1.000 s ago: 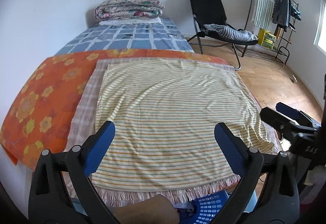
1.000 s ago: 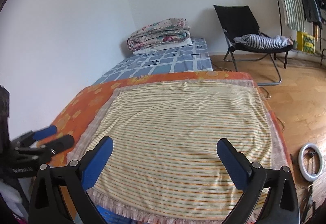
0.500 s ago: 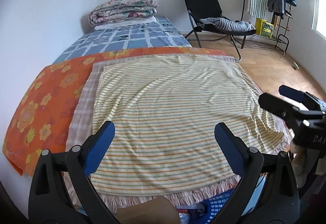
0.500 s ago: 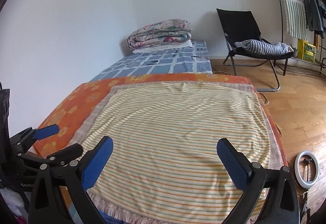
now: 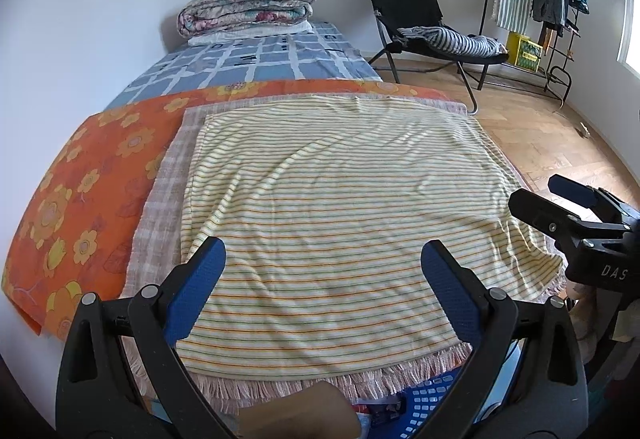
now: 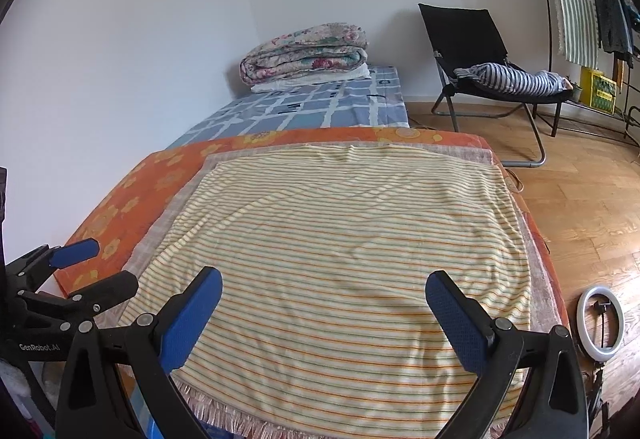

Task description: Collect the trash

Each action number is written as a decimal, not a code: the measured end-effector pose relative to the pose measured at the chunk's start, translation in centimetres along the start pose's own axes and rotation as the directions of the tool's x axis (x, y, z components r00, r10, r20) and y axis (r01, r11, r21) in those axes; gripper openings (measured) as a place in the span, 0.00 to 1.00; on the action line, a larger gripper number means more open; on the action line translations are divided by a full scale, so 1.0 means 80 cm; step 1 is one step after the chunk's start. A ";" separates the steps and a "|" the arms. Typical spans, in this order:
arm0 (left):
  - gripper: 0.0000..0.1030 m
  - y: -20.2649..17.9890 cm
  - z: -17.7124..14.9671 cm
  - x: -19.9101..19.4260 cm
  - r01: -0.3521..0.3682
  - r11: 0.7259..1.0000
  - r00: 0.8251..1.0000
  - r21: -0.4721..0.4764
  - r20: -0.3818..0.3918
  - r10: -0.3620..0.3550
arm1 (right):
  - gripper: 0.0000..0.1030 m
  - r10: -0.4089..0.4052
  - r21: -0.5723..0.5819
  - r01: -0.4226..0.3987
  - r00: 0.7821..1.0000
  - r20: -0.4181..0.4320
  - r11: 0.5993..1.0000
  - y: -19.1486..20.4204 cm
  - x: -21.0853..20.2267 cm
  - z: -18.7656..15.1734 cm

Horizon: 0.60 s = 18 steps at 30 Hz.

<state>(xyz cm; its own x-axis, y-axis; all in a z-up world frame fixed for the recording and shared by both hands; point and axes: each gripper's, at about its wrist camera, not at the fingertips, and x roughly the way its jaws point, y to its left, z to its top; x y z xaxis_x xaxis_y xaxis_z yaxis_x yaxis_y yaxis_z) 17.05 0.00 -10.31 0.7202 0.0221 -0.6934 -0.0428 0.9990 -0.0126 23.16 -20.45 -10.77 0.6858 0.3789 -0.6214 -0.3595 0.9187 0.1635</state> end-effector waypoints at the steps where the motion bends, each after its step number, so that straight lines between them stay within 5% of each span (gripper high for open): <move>1: 0.97 0.000 0.000 0.001 -0.004 1.000 1.000 0.002 -0.001 0.004 | 1.00 -0.001 0.000 0.001 1.000 0.000 1.000 0.000 0.001 0.000; 18: 0.97 0.005 -0.007 0.006 -0.020 1.000 1.000 -0.002 -0.022 0.020 | 1.00 0.020 0.017 -0.019 0.999 -0.028 1.000 -0.002 0.012 -0.004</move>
<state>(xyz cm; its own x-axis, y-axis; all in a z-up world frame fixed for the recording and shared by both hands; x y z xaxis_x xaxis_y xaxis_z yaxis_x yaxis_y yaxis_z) 16.98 0.39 -11.01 0.7040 0.0409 -0.7090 -0.0584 0.9983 -0.0004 23.68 -20.27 -11.65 0.6603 0.3937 -0.6395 -0.3618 0.9130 0.1885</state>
